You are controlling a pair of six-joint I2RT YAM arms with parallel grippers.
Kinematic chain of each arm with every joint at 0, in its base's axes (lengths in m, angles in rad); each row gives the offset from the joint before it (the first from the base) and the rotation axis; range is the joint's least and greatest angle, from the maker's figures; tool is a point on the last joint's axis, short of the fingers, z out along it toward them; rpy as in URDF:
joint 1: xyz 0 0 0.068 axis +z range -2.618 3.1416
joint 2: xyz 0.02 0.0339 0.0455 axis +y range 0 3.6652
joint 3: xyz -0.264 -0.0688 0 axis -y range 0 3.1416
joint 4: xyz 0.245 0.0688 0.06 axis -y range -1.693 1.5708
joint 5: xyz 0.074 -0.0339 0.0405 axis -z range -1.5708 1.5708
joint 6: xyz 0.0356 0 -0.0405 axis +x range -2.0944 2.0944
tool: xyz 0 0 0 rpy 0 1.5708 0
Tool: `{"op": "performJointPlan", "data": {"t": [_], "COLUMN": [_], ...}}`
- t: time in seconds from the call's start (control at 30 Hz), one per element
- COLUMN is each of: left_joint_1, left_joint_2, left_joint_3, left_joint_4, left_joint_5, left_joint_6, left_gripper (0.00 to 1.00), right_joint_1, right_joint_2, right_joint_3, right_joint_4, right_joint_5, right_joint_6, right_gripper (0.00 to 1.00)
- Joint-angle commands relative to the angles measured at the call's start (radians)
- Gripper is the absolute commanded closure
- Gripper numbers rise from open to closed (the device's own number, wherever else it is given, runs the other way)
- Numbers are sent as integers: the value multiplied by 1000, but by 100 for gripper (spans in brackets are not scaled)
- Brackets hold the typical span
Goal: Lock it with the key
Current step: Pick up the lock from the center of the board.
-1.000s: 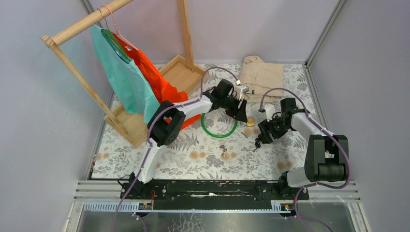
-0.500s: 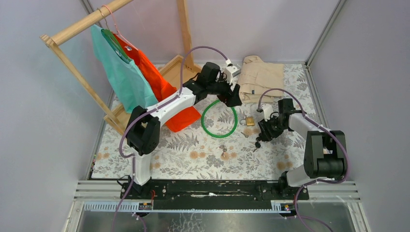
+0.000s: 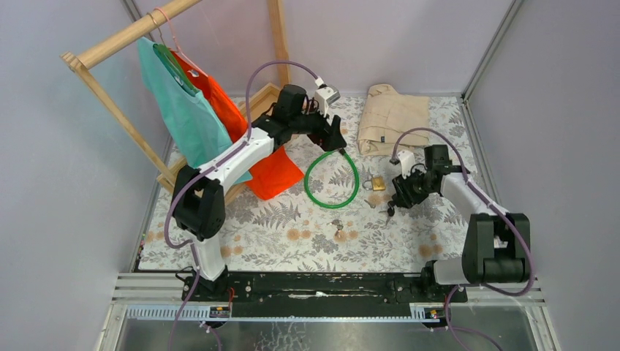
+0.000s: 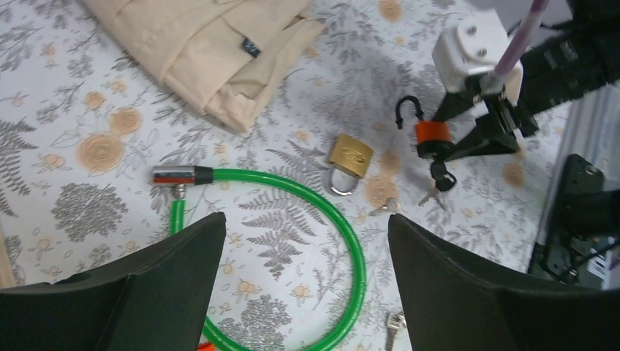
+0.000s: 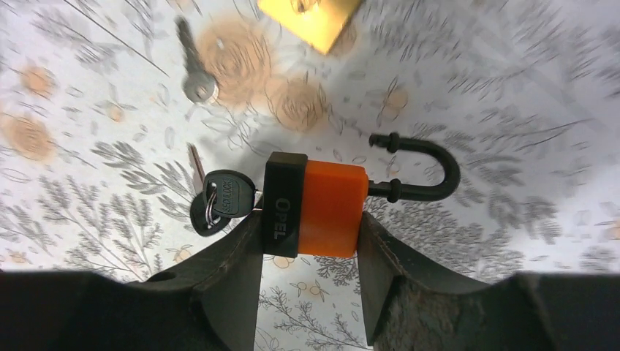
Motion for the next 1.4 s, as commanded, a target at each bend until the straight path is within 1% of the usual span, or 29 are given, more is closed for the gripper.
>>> {"op": "performJointPlan", "data": {"t": [0.0, 0.1, 0.23, 0.33, 0.43, 0.6, 0.7, 0.87, 0.97, 1.1, 1.27, 1.37], "left_joint_1": [-5, -7, -9, -9, -13, -13, -13, -13, -20, -43, -62, -65], "left_joint_2": [-61, -79, -111, -130, -129, -94, -53, -28, -22, -16, 2, 12], "left_joint_3": [-37, -53, -73, -91, -94, -95, -77, -111, -141, -171, -197, -209], "left_joint_4": [2, 5, 57, 115, 143, 101, 62, 75, 110, 161, 203, 241], "left_joint_5": [101, 145, 228, 252, 250, 203, 237, 278, 311, 333, 354, 372], "left_joint_6": [13, -38, -136, -232, -334, -477, -565, -650, -696, -740, -789, -823], "left_gripper": [12, 14, 17, 18, 19, 24, 26, 28, 28, 34, 37, 44], "right_joint_1": [9, 35, 127, 211, 272, 349, 387, 402, 402, 403, 402, 402], "right_joint_2": [-146, -197, -231, -225, -185, -151, -156, -177, -188, -193, -203, -211], "right_joint_3": [138, 187, 248, 291, 339, 355, 331, 300, 286, 271, 256, 243], "right_joint_4": [-12, 14, 77, 131, 153, 205, 233, 271, 284, 298, 313, 326], "right_joint_5": [-139, -202, -218, -232, -246, -241, -218, -193, -191, -182, -161, -147], "right_joint_6": [3, 36, 85, 115, 146, 186, 188, 206, 215, 220, 227, 232], "right_gripper": [100, 100, 100, 100, 100, 100, 100, 100, 100, 100, 100, 100]}}
